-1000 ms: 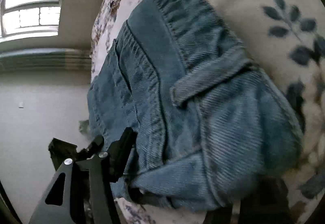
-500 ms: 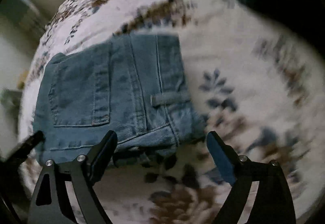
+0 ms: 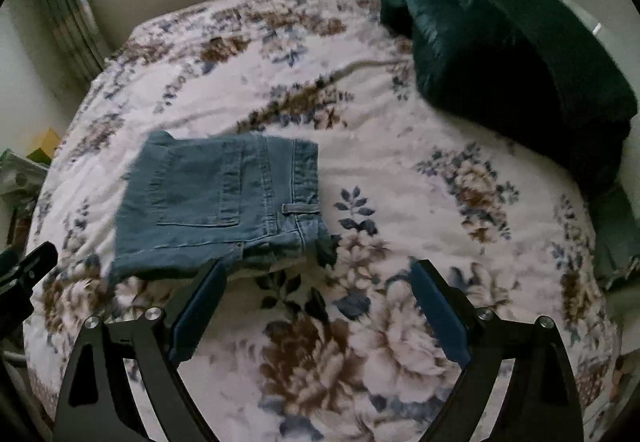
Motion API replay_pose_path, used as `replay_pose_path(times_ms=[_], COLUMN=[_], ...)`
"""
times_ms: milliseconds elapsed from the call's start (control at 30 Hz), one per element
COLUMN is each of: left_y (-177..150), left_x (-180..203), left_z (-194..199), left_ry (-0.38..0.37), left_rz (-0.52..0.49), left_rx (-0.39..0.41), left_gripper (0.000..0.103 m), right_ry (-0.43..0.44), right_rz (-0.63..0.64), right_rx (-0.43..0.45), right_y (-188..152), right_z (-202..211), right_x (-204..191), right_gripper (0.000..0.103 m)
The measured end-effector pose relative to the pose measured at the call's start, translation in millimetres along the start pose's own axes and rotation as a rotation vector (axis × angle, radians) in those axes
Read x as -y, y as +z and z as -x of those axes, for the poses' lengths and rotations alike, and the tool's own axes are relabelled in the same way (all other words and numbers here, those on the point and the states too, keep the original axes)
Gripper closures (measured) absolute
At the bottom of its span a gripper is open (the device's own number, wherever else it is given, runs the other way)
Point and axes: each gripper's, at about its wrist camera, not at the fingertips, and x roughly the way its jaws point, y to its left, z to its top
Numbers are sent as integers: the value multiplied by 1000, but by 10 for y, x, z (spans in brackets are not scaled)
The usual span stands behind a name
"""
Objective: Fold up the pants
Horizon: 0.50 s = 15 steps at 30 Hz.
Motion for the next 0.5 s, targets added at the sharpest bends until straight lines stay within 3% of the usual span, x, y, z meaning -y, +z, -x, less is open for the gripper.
replay_pose_path(times_ms=[500], left_y=[-584], left_x=[287], left_z=[2441], left_ry=[25], left_rz=[5], left_rx=[185], left_gripper=[9], right_ry=[74], right_rz=[77], right_rx=[184], right_y=[-610], right_z=[2773], right_x=[507], right_gripper=[8])
